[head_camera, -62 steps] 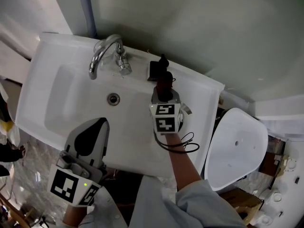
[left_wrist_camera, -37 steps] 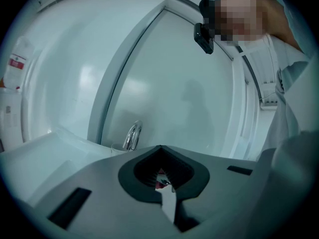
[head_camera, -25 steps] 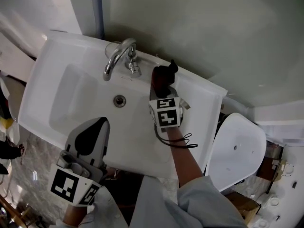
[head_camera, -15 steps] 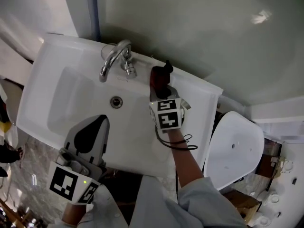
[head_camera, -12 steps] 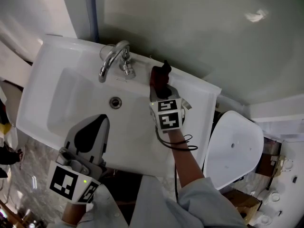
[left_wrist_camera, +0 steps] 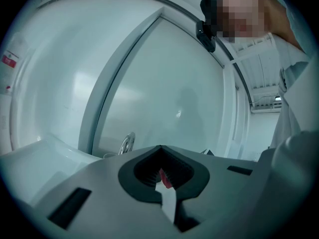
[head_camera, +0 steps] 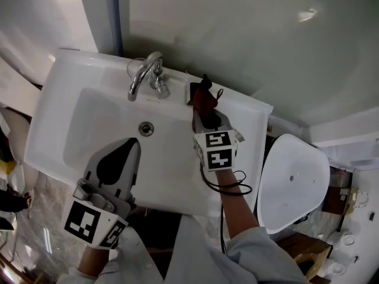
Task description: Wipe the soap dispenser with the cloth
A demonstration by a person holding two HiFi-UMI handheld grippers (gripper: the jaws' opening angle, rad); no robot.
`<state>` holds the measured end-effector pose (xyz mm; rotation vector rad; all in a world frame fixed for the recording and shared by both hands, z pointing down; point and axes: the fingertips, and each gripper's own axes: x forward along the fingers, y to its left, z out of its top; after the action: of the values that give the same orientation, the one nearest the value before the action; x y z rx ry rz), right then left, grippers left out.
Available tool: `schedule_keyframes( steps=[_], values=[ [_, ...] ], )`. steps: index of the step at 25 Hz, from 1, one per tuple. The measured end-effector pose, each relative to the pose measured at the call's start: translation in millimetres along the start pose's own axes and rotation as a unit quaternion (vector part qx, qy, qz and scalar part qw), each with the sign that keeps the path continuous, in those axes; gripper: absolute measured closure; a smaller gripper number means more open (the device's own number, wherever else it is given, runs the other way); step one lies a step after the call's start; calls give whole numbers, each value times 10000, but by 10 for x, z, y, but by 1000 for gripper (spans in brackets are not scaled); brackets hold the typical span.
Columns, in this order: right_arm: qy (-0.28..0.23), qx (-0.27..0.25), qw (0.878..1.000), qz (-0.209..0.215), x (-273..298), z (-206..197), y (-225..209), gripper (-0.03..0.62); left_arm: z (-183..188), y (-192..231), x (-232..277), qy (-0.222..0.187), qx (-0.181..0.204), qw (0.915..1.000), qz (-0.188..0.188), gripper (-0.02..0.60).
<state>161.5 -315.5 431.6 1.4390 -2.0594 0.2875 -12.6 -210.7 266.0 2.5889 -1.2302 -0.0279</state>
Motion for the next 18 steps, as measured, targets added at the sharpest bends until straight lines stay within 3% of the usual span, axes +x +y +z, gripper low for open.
schedule_keyframes(
  steps=[8, 14, 18],
  values=[
    [-515, 273, 9978, -302, -601, 211, 179, 539, 56, -21, -149, -72, 63, 9994, -336, 584],
    [-968, 760, 9906, -590, -1087, 298, 368, 539, 56, -53, -304, -89, 141, 9979, -621, 584],
    [-1083, 728, 9884, -770, -1368, 289, 530, 539, 23, -90, -420, -86, 113, 9965, -819, 584]
  ],
)
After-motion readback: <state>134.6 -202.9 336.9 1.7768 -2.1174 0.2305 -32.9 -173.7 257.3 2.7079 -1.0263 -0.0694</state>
